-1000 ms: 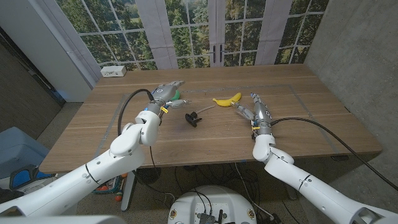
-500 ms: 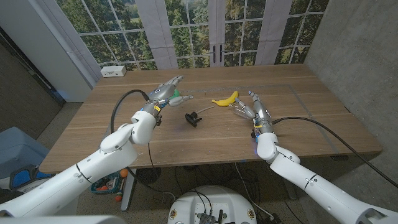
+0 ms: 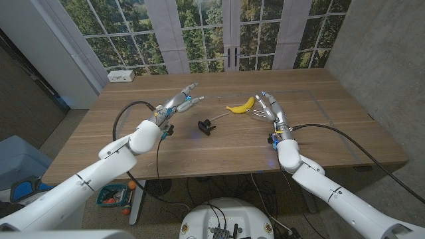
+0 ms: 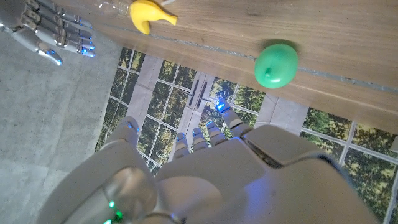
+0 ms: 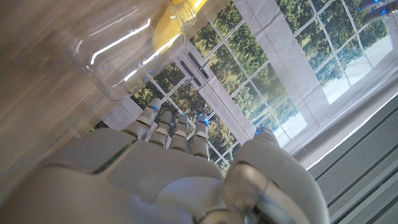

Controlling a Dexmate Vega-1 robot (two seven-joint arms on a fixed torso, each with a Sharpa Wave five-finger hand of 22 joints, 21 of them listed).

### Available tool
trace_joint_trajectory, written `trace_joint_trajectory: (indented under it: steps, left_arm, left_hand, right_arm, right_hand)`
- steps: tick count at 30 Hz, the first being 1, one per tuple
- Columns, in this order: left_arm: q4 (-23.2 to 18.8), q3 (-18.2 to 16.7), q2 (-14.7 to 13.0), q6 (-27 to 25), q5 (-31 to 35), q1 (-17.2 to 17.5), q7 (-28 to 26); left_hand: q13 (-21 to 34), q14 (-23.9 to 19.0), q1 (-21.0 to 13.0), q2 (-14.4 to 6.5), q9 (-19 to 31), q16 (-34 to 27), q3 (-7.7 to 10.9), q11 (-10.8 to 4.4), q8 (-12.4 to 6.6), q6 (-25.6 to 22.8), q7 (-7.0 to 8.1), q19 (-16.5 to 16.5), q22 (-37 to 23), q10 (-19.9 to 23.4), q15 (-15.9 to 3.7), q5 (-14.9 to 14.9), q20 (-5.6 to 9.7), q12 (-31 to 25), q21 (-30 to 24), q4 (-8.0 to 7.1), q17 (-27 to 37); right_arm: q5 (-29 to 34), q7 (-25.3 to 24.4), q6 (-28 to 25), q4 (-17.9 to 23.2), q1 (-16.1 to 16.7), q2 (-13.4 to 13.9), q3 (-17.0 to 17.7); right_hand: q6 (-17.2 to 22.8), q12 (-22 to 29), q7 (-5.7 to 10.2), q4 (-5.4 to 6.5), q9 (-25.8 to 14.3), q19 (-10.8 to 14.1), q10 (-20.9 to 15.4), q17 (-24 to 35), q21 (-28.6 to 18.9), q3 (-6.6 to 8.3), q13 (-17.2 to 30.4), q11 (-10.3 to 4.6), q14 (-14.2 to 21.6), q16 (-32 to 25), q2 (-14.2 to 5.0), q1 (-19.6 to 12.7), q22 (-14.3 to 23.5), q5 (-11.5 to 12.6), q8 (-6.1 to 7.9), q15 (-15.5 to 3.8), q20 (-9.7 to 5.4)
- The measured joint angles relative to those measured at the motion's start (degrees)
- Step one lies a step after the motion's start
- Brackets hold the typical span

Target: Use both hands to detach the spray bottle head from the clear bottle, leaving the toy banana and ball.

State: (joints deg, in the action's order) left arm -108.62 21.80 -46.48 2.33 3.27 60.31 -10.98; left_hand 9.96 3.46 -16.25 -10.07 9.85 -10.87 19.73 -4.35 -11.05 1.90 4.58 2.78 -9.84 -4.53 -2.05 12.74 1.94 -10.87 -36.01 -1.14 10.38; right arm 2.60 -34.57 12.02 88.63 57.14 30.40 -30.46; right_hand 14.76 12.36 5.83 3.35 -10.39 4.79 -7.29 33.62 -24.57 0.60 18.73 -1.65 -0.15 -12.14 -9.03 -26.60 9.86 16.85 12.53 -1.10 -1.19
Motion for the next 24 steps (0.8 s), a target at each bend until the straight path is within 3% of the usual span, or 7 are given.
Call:
trace_joint_trajectory:
  steps: [6, 9, 15, 16, 24]
  left_arm:
    - [6.8, -0.5, 2.6, 8.5, -7.9, -0.8, 3.0]
    - [10.2, -0.6, 3.9, 13.1, -13.2, -1.3, 5.5]
    - [15.9, -0.7, 6.2, 14.9, -15.6, -2.2, 6.8]
    - [16.7, -0.7, 6.5, 20.1, -22.6, -2.2, 10.9]
    - [21.1, -1.3, 8.0, 24.2, -31.0, -2.4, 16.4]
  left_hand:
    - [-0.1, -1.5, 2.2, 0.8, 0.0, -0.4, 2.55, 0.27, -0.01, -2.1, -0.97, -1.4, 0.0, 2.0, 0.23, 1.5, -0.19, -0.4, 0.2, -3.66, 0.0]
    - [-0.1, -1.7, 2.4, 1.1, 0.0, -0.4, 3.37, 0.12, -0.02, -2.7, -1.09, -1.6, 0.0, 2.5, 0.02, 1.8, 0.04, -0.4, 0.3, -4.51, 0.0]
    - [-0.1, -2.0, 2.7, 0.9, 0.0, -0.4, 3.99, 0.36, -0.02, -3.2, -1.31, -1.8, 0.0, 2.7, 0.21, 2.1, -0.03, -0.4, 0.4, -5.12, 0.0]
    - [-0.1, -2.0, 2.7, 0.9, 0.0, -0.4, 4.15, 0.36, -0.02, -3.2, -1.31, -1.9, 0.0, 2.7, 0.21, 2.1, -0.11, -0.4, 0.4, -5.28, 0.0]
    - [-0.1, -2.0, 3.0, 1.2, -0.3, -0.4, 4.62, 0.36, 0.25, -3.2, -1.31, -2.0, 0.0, 2.7, 0.21, 2.6, -0.2, -0.4, 0.7, -5.75, -0.3]
  right_arm:
    - [-2.1, 1.2, 4.5, -0.6, 0.5, -0.9, 1.3]
    - [-3.0, 1.7, 6.4, -0.9, 0.9, -1.4, 2.0]
    - [-4.5, 2.3, 9.1, -0.9, 1.1, -1.7, 2.3]
    - [-4.8, 2.5, 9.6, -0.8, 2.2, -2.6, 3.6]
    - [-6.5, 3.1, 12.2, 0.6, 4.3, -3.5, 5.2]
  right_hand:
    - [1.4, 0.0, -1.41, 1.83, 0.0, 0.7, -1.1, -0.7, 0.2, 1.83, -0.9, -0.5, 0.6, 0.0, -2.62, 1.4, 0.0, -0.7, -0.09, -0.56, -1.09]
    - [1.7, 0.0, -1.73, 2.53, 0.0, 1.4, -1.6, -1.0, 0.2, 2.53, -1.2, -0.41, 0.9, -0.4, -2.66, 1.5, 0.0, -1.0, -0.24, -0.84, -0.86]
    - [1.9, 0.0, -3.15, 3.78, 0.0, 2.8, -3.0, -1.7, 0.2, 3.78, -1.9, 0.37, 2.3, -0.4, -2.44, 2.3, 0.0, -1.1, -0.48, -0.83, -1.08]
    - [2.1, 0.0, -3.38, 3.85, 0.0, 2.9, -3.2, -1.8, 0.2, 3.85, -2.0, 0.53, 2.7, -0.5, -2.44, 2.3, 0.0, -1.4, -0.67, -0.93, -0.94]
    - [2.6, 0.4, -3.91, 4.26, 0.0, 3.9, -3.8, -2.4, 0.4, 4.75, -2.2, 1.16, 3.5, -0.9, -2.22, 3.3, 0.0, -1.6, -0.67, -0.94, -0.91]
